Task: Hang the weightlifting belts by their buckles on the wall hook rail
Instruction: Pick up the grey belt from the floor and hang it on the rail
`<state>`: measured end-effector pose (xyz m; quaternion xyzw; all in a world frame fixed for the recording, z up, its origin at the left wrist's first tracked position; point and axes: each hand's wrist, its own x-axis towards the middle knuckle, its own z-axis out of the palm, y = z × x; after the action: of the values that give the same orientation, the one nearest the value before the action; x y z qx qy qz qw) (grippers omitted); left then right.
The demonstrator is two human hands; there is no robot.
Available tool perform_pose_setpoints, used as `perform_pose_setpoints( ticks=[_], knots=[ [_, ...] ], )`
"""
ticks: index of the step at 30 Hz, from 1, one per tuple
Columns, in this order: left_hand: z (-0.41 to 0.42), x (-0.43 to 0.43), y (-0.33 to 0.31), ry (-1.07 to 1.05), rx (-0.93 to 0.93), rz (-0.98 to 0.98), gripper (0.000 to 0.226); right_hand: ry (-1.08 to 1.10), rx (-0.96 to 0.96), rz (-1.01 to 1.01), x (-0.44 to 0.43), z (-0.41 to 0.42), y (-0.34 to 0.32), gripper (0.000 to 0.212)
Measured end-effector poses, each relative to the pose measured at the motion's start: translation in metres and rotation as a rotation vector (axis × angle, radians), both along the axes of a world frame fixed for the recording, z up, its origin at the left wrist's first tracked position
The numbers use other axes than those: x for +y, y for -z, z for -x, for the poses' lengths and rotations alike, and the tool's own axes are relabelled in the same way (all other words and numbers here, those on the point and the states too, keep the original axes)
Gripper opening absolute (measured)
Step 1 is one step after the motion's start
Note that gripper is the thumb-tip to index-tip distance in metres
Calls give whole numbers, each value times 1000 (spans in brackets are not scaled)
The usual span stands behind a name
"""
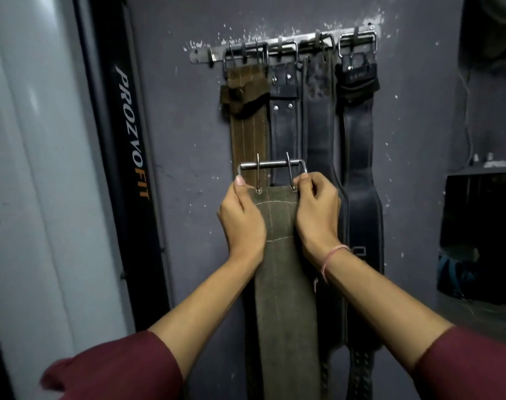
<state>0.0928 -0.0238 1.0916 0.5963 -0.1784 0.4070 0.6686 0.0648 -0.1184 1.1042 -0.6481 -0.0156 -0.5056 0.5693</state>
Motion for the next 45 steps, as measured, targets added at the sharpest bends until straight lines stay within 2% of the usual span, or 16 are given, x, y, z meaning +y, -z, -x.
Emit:
perform_pose_setpoints(
  ticks=[4, 8, 14, 18, 23, 30, 33, 41, 45],
  knots=[
    [-52, 10, -39, -133, -112, 24, 50, 5, -84, 22, 12, -44, -41, 27],
    [-97, 25, -90, -176, -185, 29, 48, 41, -166, 53, 30, -87, -91, 28],
    [-160, 53, -188, -203, -197, 16, 51, 107, -252, 86, 55, -147, -188, 27],
    [-199, 60, -241, -237, -212, -4, 49, 163, -202, 84, 60, -182, -238, 31],
    [-237, 67, -280, -215, -160, -76, 51, 179, -168, 63, 64, -213, -269, 47],
    [-265, 66, -289, -109, -55, -65, 42, 243, -176, 63, 58, -238, -276, 45],
    [-266, 62, -280, -129, -57, -40, 39, 264, -205, 104, 54, -241, -269, 39],
    [-253, 58, -259, -198, -114, -101, 51, 249, -168, 177, 52, -231, -256, 27],
    [-244, 50, -230, -204, -119, -50, 34, 240, -199, 137, 58, -223, -241, 23]
  ],
)
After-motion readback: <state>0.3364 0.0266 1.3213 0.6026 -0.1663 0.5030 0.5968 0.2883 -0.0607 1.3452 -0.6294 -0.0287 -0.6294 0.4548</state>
